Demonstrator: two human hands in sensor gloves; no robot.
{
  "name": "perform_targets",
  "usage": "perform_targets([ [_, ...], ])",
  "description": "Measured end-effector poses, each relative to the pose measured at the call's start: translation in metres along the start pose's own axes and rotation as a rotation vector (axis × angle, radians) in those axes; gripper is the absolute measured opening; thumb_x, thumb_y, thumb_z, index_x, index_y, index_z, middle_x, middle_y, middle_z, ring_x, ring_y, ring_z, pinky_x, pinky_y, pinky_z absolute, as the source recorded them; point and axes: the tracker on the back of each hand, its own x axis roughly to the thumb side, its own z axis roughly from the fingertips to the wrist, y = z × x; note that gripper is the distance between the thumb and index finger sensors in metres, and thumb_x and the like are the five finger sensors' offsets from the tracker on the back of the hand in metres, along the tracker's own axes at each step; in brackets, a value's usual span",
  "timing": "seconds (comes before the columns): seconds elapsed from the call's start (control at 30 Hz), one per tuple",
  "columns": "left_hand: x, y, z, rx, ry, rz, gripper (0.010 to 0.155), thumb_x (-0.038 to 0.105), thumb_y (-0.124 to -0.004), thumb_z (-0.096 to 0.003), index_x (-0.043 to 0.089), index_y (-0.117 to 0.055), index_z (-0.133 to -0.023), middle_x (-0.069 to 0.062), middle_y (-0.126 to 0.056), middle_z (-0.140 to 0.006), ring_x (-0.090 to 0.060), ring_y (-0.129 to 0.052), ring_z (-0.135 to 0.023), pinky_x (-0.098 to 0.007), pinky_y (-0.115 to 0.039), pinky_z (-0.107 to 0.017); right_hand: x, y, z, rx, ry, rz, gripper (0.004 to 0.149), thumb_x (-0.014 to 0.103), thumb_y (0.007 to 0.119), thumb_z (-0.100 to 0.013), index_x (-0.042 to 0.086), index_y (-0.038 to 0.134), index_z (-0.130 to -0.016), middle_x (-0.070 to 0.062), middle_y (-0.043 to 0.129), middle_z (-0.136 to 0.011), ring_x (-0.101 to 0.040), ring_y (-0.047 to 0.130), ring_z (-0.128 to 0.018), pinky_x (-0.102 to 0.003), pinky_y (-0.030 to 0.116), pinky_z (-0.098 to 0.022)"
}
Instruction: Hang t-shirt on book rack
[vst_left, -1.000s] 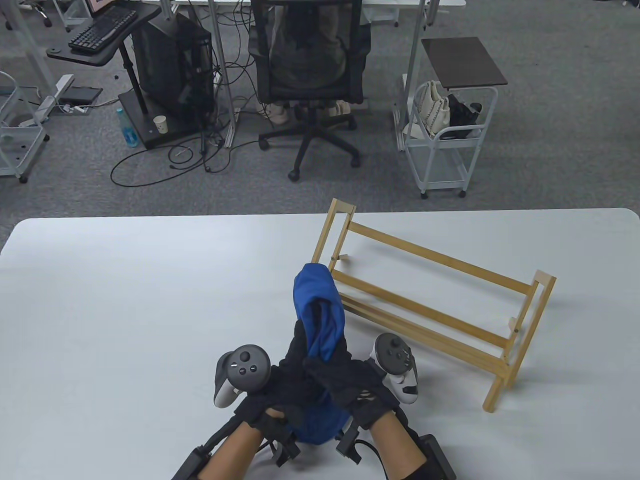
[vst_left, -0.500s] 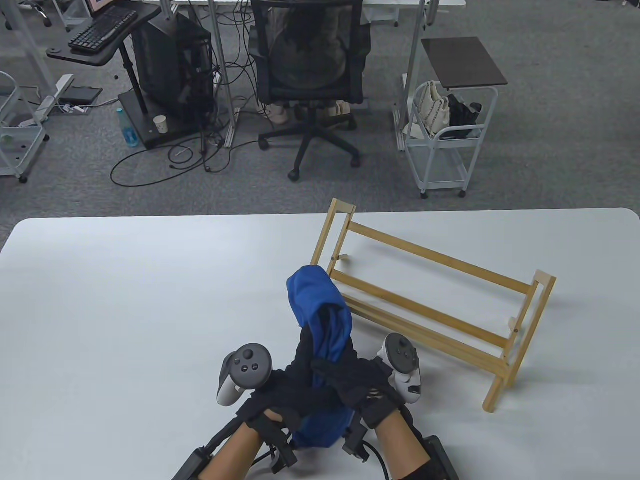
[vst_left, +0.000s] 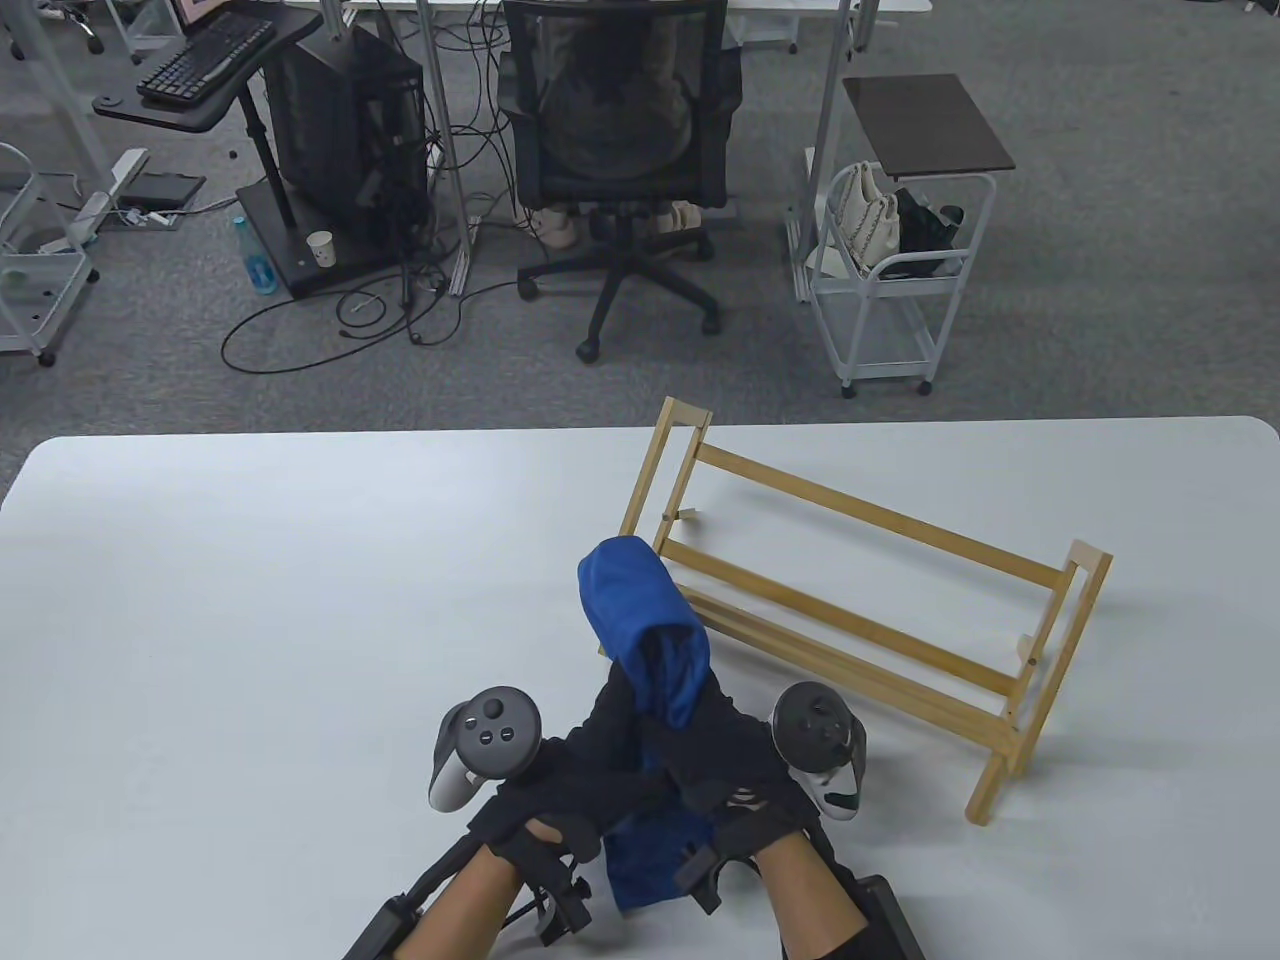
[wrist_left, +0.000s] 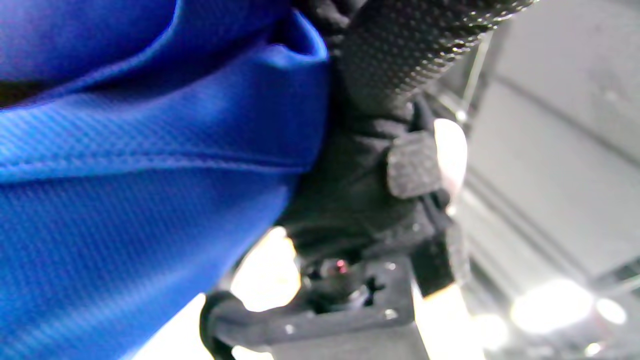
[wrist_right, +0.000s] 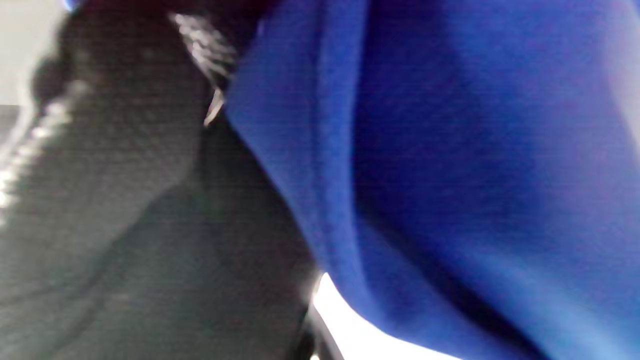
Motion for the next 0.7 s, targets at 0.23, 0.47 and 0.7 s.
perform_targets([
  [0.23, -0.001, 0.004, 0.003, 0.039, 0.004, -0.017, 0.087, 0.043, -0.077, -0.0611, 0.032, -0.007, -0.112, -0.019, -0.022, -0.122, -0.042, -0.041, -0.116, -0.062, -0.046, -0.079, 0.002, -0.002, 0.004, -0.089, -0.035, 0.098, 0.077, 0.031, 0.083, -0.056, 0.024, 0.032, -0.112, -0.024, 0.057, -0.103, -0.046, 0.083, -0.08, -0.056, 0.077, -0.056],
  [0.47, -0.003, 0.013, 0.01, 0.105, 0.011, -0.031, 0.081, 0.047, -0.075, -0.0613, 0.032, -0.017, -0.116, -0.018, -0.034, -0.123, -0.044, -0.058, -0.111, -0.064, -0.057, -0.075, 0.004, -0.009, 0.005, -0.144, -0.039, 0.156, 0.073, 0.03, 0.082, -0.056, 0.023, 0.035, -0.112, -0.024, 0.058, -0.103, -0.045, 0.083, -0.079, -0.056, 0.077, -0.056],
  [0.7, -0.008, 0.022, 0.02, 0.191, 0.024, -0.074, 0.076, 0.051, -0.074, -0.0608, 0.034, -0.025, -0.116, -0.017, -0.038, -0.122, -0.043, -0.062, -0.109, -0.064, -0.059, -0.073, 0.005, -0.017, 0.007, -0.17, -0.037, 0.175, 0.073, 0.031, 0.083, -0.056, 0.024, 0.036, -0.112, -0.022, 0.059, -0.104, -0.044, 0.084, -0.08, -0.055, 0.077, -0.056],
])
